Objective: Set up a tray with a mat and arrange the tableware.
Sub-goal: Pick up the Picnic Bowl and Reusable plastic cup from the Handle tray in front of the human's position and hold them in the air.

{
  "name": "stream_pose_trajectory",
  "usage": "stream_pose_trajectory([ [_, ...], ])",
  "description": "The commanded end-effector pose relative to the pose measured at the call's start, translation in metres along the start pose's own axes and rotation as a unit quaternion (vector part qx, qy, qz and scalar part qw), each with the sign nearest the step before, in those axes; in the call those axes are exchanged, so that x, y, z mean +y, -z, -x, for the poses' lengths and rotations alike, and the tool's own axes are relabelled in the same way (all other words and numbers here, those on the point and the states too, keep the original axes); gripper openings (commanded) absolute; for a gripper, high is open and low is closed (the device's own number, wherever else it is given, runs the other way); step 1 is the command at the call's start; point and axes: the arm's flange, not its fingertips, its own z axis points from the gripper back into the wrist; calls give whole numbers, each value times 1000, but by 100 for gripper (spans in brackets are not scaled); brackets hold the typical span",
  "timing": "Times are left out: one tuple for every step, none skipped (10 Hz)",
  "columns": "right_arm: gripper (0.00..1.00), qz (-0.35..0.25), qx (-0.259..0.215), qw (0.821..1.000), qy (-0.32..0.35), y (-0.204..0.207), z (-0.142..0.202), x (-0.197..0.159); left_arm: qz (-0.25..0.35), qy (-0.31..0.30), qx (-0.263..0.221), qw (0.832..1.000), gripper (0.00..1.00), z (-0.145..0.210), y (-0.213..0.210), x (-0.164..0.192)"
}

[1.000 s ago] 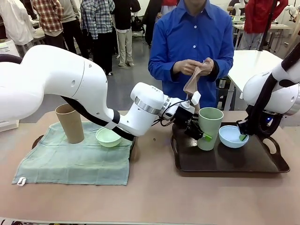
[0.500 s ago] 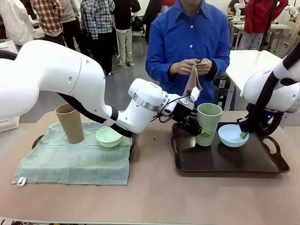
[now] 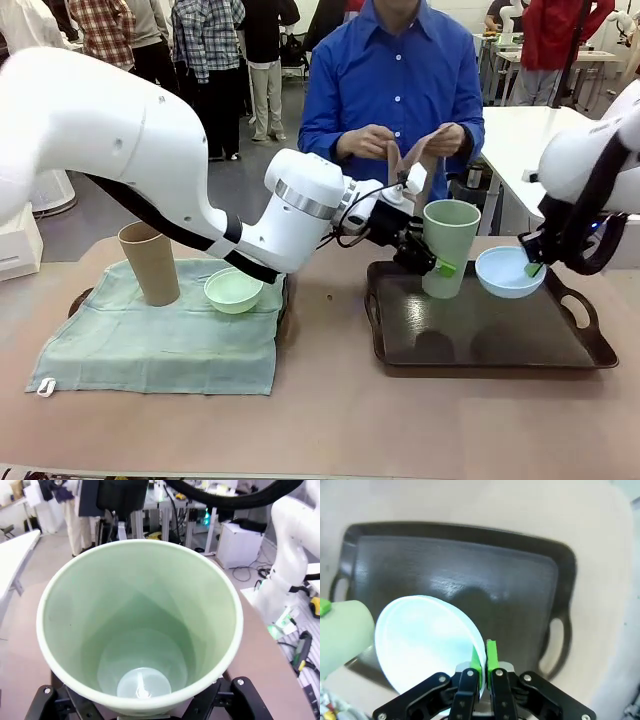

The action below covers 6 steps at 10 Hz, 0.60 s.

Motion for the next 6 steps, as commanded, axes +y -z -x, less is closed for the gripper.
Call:
stream_pose_trajectory([
  [2, 2, -33, 999, -2, -58, 36, 9, -10, 33, 8, 999, 0, -34, -28, -40],
  [2, 15, -50, 999, -4, -84, 49, 13, -9, 37, 25, 999, 0, -55, -35, -52],
  [2, 21, -64, 998, -3, -111, 64, 15, -17, 52, 39, 998, 0, -78, -43, -66],
  [2, 27, -71, 997, 3, -127, 72, 14, -26, 65, 45, 997, 0, -95, -49, -77],
  [2, 23, -71, 997, 9, -134, 74, 14, -32, 70, 51, 996, 0, -109, -54, -84],
  [2, 19, -62, 998, 8, -133, 72, 11, -40, 71, 54, 995, 0, -114, -57, -90],
])
